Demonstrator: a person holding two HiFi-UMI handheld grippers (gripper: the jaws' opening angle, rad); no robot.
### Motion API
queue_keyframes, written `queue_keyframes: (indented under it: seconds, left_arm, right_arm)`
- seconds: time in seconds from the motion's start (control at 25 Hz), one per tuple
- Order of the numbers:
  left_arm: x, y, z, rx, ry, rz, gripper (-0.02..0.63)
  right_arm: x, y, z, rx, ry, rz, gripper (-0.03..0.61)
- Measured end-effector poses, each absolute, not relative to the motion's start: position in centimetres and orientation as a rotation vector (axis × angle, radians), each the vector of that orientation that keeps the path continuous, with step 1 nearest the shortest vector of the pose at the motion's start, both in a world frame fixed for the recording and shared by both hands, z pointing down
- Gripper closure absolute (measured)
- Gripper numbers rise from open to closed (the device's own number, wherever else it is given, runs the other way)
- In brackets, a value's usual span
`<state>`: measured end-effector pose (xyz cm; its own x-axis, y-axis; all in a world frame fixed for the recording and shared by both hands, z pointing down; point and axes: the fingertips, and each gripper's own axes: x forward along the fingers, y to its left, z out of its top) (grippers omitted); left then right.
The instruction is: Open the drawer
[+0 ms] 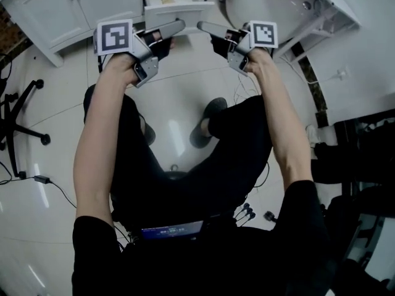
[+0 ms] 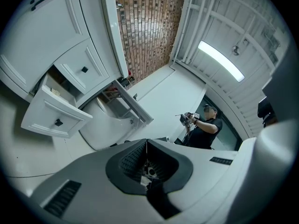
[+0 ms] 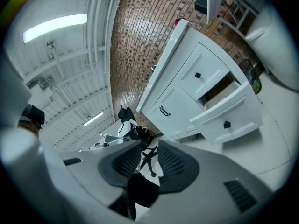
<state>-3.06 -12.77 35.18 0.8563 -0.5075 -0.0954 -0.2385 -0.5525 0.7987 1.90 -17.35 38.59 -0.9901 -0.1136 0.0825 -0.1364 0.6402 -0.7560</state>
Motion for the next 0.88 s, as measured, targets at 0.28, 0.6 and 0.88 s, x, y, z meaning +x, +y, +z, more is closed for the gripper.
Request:
queue_keyframes:
  seconds: [0.28,0.6,0.88]
  left_arm:
    - [-2.93,-12.59,34.71,2.19,-0.519,-0.411,0.623]
    - [-2.7,-12.65,34.13,2.242,-0.494,-0.418,0.623]
    - [-2.78,-12.61,34.39,2.228,-0.495,-0.415,0.623]
  right_arm:
    - [1.64,-17.23,38.54,0.206,-2.821,1.294,0.46]
    - [1.33,-16.95,38.11,0.163,-2.842,1.264,0.46]
    - [1.19,-16.75,38.17,0.153,-2.839,1.25,0.46]
